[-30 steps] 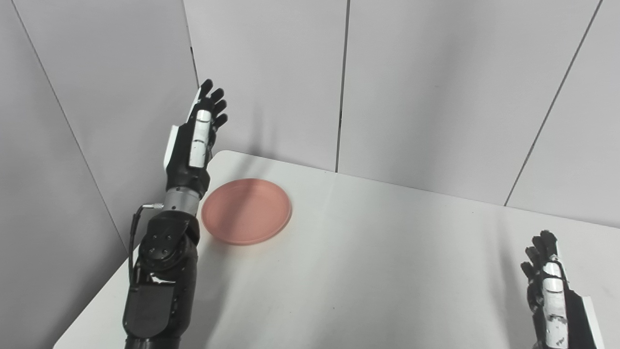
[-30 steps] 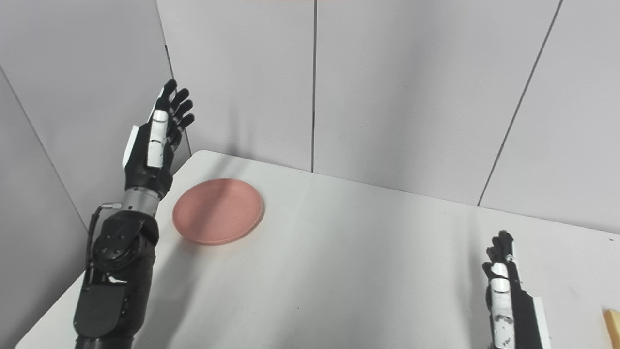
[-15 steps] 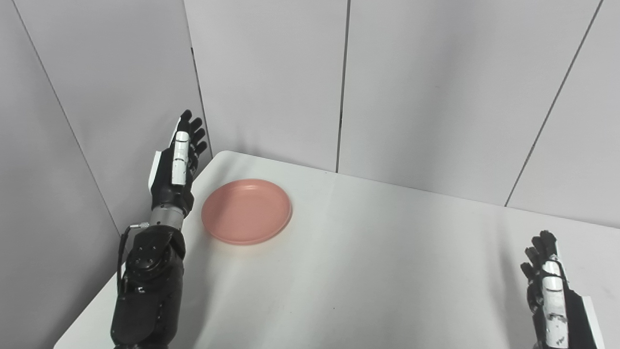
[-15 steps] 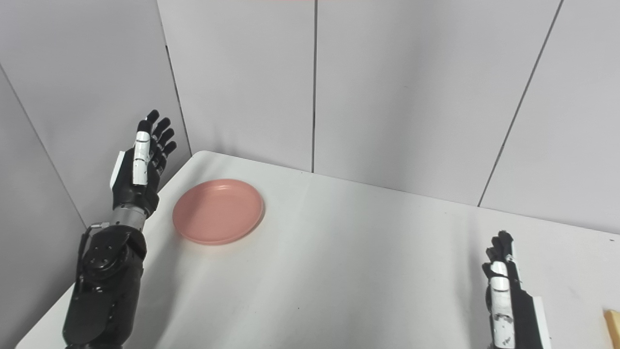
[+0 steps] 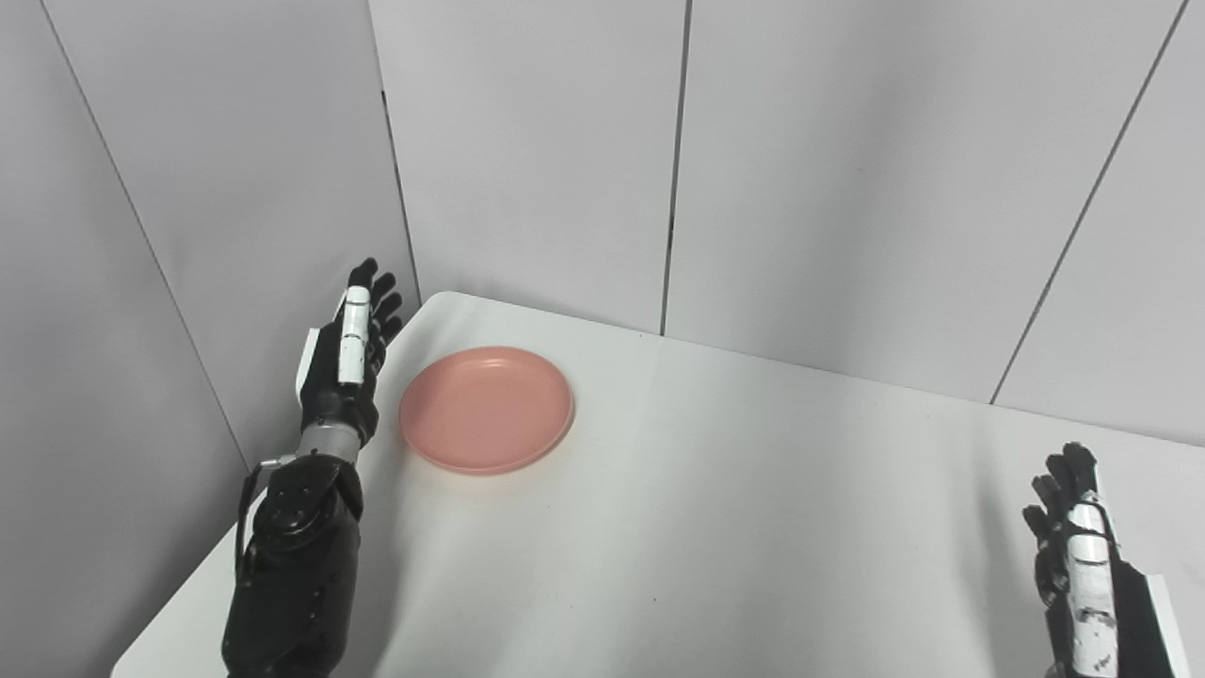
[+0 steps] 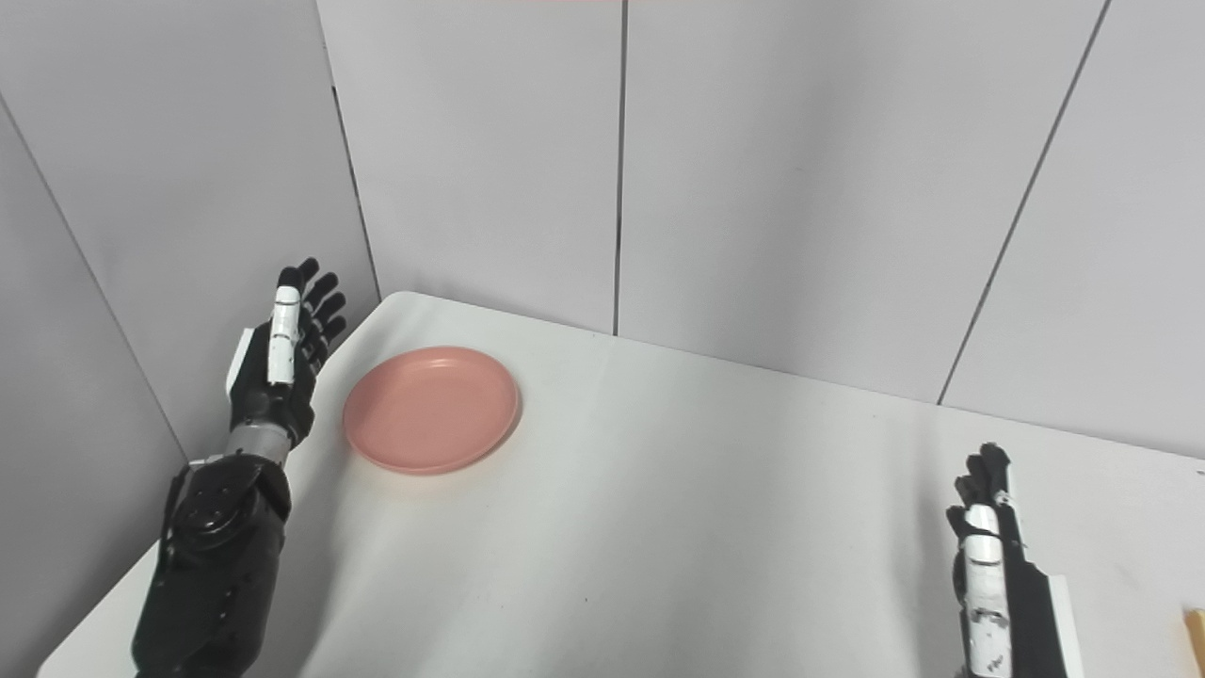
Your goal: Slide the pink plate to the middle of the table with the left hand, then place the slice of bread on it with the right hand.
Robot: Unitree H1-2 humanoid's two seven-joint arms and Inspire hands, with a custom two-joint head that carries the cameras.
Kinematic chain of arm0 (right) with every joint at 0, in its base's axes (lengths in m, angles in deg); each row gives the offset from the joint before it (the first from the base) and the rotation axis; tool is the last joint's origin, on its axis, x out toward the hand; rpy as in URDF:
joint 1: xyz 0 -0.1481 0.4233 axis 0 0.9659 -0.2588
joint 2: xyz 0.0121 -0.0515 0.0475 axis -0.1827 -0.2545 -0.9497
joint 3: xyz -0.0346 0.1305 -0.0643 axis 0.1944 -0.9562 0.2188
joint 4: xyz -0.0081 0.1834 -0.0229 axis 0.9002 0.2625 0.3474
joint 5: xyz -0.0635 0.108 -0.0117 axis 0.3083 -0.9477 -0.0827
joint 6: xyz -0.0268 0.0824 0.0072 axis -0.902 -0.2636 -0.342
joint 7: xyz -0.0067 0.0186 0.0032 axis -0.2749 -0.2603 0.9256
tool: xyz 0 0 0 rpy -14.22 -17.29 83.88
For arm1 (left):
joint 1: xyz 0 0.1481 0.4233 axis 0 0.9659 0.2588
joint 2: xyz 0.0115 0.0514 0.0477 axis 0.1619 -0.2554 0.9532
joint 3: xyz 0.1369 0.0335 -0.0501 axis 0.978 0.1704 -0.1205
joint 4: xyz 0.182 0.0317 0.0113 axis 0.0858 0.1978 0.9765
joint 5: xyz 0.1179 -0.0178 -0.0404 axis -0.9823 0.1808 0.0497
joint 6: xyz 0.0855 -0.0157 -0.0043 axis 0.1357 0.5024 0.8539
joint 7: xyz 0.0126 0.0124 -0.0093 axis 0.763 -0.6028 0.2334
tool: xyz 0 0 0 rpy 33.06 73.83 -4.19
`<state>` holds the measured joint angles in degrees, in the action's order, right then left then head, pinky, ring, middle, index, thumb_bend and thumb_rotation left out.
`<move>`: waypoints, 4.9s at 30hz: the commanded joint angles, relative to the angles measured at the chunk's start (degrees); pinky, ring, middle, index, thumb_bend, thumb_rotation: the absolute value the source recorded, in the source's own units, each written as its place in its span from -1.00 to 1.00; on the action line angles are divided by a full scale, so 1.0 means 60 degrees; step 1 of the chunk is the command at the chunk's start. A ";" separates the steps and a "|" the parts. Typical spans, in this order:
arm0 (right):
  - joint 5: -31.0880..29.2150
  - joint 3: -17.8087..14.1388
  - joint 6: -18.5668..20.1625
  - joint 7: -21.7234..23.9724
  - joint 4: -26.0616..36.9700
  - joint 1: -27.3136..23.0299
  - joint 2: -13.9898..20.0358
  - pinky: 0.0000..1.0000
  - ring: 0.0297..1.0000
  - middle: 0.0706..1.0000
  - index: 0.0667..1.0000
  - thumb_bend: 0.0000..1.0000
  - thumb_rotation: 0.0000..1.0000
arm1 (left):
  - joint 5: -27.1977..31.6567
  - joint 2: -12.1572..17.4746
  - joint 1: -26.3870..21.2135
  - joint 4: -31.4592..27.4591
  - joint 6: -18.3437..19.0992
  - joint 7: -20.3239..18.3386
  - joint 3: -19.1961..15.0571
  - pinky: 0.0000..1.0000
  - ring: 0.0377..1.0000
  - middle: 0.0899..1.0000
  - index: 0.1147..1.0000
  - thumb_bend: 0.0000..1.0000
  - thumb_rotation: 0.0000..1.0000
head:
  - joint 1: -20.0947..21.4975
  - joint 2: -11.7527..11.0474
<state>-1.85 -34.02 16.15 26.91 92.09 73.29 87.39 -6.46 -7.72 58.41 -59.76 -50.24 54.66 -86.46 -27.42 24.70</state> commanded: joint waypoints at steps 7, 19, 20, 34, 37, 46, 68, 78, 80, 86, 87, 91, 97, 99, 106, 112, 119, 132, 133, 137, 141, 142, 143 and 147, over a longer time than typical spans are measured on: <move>0.0172 0.0060 -0.0004 -0.0056 0.0369 -0.0233 -0.0087 1.00 1.00 1.00 1.00 -0.73 1.00 | 0.0404 0.0477 -0.0496 0.0418 -0.0153 -0.0142 -0.0027 0.92 0.91 0.90 0.88 0.46 0.92 | 0.0040 0.0063; 0.0062 0.0024 -0.0040 0.0012 0.0340 -0.0243 -0.0029 1.00 1.00 1.00 1.00 -0.72 1.00 | 0.0789 0.0626 -0.0610 0.1192 -0.0037 -0.0182 -0.0016 0.98 0.95 0.95 0.94 0.45 0.95 | 0.0047 0.0124; 0.0054 0.0020 -0.0006 -0.0007 0.0376 -0.0245 -0.0053 1.00 1.00 1.00 1.00 -0.72 1.00 | 0.0765 0.0633 -0.0611 0.1250 -0.0050 -0.0161 -0.0009 0.98 0.95 0.95 0.94 0.45 0.95 | 0.0047 0.0124; 0.0071 0.0019 -0.0050 -0.0007 0.0412 -0.0245 -0.0056 1.00 1.00 1.00 1.00 -0.76 1.00 | 0.0664 0.0531 -0.0633 0.1690 -0.0235 -0.0085 0.0059 0.94 0.91 0.91 0.89 0.47 0.93 | 0.0095 0.0202; 0.0007 -0.0001 0.0018 -0.0019 0.0464 -0.0247 -0.0088 1.00 1.00 1.00 1.00 -0.75 1.00 | 0.0548 0.0452 -0.0610 0.1752 -0.0248 0.0000 0.0153 0.91 0.88 0.88 0.87 0.46 0.92 | 0.0117 0.0232; -0.0080 -0.0012 0.0060 -0.0002 0.0503 -0.0267 -0.0062 1.00 1.00 1.00 1.00 -0.74 1.00 | 0.0501 0.0011 -0.0353 0.1430 -0.0139 -0.0538 0.1059 0.93 0.93 0.92 0.93 0.47 0.91 | 0.0189 0.0337; -0.0005 0.0015 -0.0358 -0.0095 0.0088 -0.0197 -0.0148 1.00 1.00 1.00 1.00 -0.64 1.00 | 0.0487 -0.1170 0.0218 -0.0216 0.1230 -0.1114 0.2897 0.87 0.88 0.86 0.86 0.47 0.89 | 0.1420 0.0751; 0.0062 0.0113 -0.0869 -0.0085 -0.0350 -0.0103 -0.0307 1.00 0.98 0.99 1.00 -0.44 1.00 | 0.0451 -0.1676 -0.0108 0.0267 0.1214 -0.1735 0.3627 0.94 0.92 0.91 0.91 0.44 0.96 | 0.2498 0.0968; 0.0091 0.0159 -0.0901 -0.0076 -0.0388 -0.0083 -0.0347 1.00 1.00 0.99 1.00 -0.43 1.00 | 0.0510 -0.1791 -0.0161 0.0300 0.1296 -0.1930 0.3800 0.98 0.95 0.94 0.95 0.42 0.98 | 0.2749 0.1011; 0.0322 0.0279 -0.0916 -0.0188 -0.0459 -0.0081 -0.0500 1.00 1.00 1.00 1.00 -0.36 1.00 | 0.0418 -0.2119 -0.0181 0.0329 0.1232 -0.2258 0.4268 0.95 0.94 0.94 0.94 0.39 1.00 | 0.3364 0.1104; 0.0388 0.0301 -0.0910 -0.0209 -0.0466 -0.0078 -0.0517 1.00 0.98 0.99 1.00 -0.34 1.00 | 0.0438 -0.2179 -0.0188 0.0361 0.1197 -0.2333 0.4336 0.94 0.94 0.93 0.93 0.40 1.00 | 0.3461 0.1124; 0.0668 0.0397 -0.1005 -0.0308 -0.0480 -0.0079 -0.0558 0.99 0.97 0.99 1.00 -0.32 1.00 | 0.0534 -0.2435 -0.0171 0.0377 0.1110 -0.2542 0.4499 0.89 0.91 0.92 0.91 0.41 0.97 | 0.3727 0.1196; 0.0934 0.0495 -0.1008 -0.0358 -0.0458 -0.0054 -0.0593 0.94 0.95 0.98 0.98 -0.28 1.00 | 0.0650 -0.2858 0.0029 -0.0102 0.1411 -0.2592 0.4624 0.91 0.92 0.91 0.92 0.42 0.98 | 0.4017 0.1292; 0.0948 0.0500 -0.0982 -0.0363 -0.0439 -0.0055 -0.0626 0.94 0.95 0.98 0.98 -0.27 1.00 | 0.0670 -0.2889 0.0094 -0.0227 0.1422 -0.2653 0.4671 0.89 0.92 0.92 0.92 0.40 0.97 | 0.4059 0.1306; 0.1058 0.0480 -0.0894 -0.0384 -0.0401 -0.0039 -0.0695 0.92 0.93 0.96 0.97 -0.28 1.00 | 0.0738 -0.3014 0.0280 -0.0502 0.1456 -0.2710 0.4644 0.91 0.94 0.94 0.95 0.44 1.00 | 0.4252 0.1380; 0.1104 0.0430 -0.0790 -0.0332 -0.0307 -0.0088 -0.0603 0.93 0.95 0.97 0.99 -0.28 1.00 | 0.0415 -0.3019 0.0328 -0.0546 0.0915 -0.2590 0.4565 0.98 0.97 0.97 0.99 0.41 1.00 | 0.4407 0.1428; 0.0865 0.0210 -0.0543 -0.0281 -0.0151 -0.0253 -0.0508 0.98 0.96 1.00 1.00 -0.22 1.00 | -0.0118 -0.2955 0.0445 -0.1062 0.0454 -0.2220 0.4433 0.91 0.94 0.95 0.96 0.43 1.00 | 0.4819 0.1490; 0.1399 -0.0413 -0.0368 -0.0093 0.0418 -0.1387 0.0870 0.95 0.94 0.97 1.00 0.08 0.82 | -0.1390 -0.2901 0.0972 -0.1859 -0.0364 -0.1578 0.4597 0.92 0.91 0.93 0.94 0.43 1.00 | 0.5855 0.1287; 0.1516 -0.0438 -0.0231 -0.0035 0.0542 -0.1534 0.1081 0.93 0.93 0.98 1.00 0.11 0.81 | -0.1435 -0.2871 0.1030 -0.1917 -0.0447 -0.1585 0.4609 0.93 0.91 0.94 0.94 0.42 1.00 | 0.6123 0.1225; 0.1996 -0.0507 0.0254 0.0182 0.0929 -0.2136 0.1887 0.84 0.87 0.96 1.00 0.09 0.70 | -0.1441 -0.2769 0.1223 -0.2072 -0.0611 -0.1663 0.4598 0.93 0.93 0.95 0.94 0.42 1.00 | 0.6685 0.1074; 0.2811 -0.0495 0.0812 0.0864 0.1232 -0.2650 0.3196 0.70 0.81 0.90 0.94 0.24 0.73 | -0.1283 -0.2611 0.1409 -0.2104 -0.0730 -0.1802 0.4563 0.91 0.91 0.93 0.93 0.42 1.00 | 0.7207 0.0919; 0.2982 -0.0473 0.0931 0.1046 0.1290 -0.2725 0.3472 0.66 0.79 0.87 0.91 0.33 0.75 | -0.1244 -0.2576 0.1438 -0.2104 -0.0749 -0.1836 0.4560 0.91 0.91 0.93 0.93 0.44 1.00 | 0.7207 0.0919; 0.3005 -0.0501 0.1218 0.1337 0.1393 -0.2831 0.3836 0.64 0.78 0.86 0.89 0.38 0.76 | -0.1177 -0.2505 0.1471 -0.2118 -0.0725 -0.1909 0.4560 0.91 0.91 0.94 0.93 0.44 1.00 | 0.7406 0.0869; 0.3129 -0.0540 0.1933 0.2187 0.1549 -0.3143 0.4996 0.65 0.81 0.85 0.85 0.76 0.37 | -0.1017 -0.2333 0.1517 -0.2073 -0.0732 -0.2077 0.4539 0.90 0.91 0.94 0.94 0.48 1.00 | 0.7720 0.0808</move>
<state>16.47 -36.70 26.74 38.79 99.79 56.91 115.58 -13.22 -21.80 68.97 -70.50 -52.53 42.92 -59.01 18.97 29.53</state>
